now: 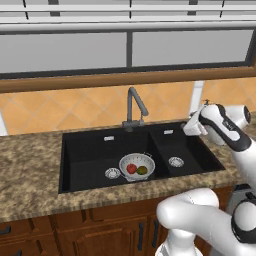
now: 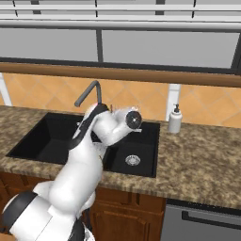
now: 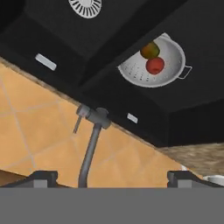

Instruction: Put the colander in the sink, put the apple, mango in the colander, and turn on the sink faucet and pour water over the colander.

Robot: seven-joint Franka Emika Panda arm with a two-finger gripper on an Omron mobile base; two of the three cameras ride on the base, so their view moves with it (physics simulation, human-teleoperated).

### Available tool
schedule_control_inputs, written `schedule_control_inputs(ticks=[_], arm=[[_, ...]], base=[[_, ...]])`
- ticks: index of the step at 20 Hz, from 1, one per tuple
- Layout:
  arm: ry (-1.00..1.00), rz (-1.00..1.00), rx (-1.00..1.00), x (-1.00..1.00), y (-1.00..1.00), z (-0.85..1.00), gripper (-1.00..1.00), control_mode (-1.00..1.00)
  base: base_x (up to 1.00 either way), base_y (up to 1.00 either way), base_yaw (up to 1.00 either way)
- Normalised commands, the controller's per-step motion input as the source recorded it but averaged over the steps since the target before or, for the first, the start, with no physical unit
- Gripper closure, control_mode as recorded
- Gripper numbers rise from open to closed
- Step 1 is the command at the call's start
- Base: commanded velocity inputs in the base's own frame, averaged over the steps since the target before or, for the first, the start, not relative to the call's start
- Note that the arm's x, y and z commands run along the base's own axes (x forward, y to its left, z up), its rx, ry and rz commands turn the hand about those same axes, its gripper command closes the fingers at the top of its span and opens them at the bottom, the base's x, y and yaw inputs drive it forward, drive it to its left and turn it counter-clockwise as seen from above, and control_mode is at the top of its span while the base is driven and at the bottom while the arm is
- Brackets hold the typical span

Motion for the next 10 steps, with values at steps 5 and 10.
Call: schedule_control_inputs(ticks=[5, 10], arm=[[0.24, 0.19, 0.68, 0.26, 0.04, -0.67, -1.00, -1.00], [0.21, 0.18, 0.51, 0.38, 0.33, -0.20, -1.00, -1.00]], base=[[0.00, 0.00, 0.00], [0.00, 0.00, 0.00]])
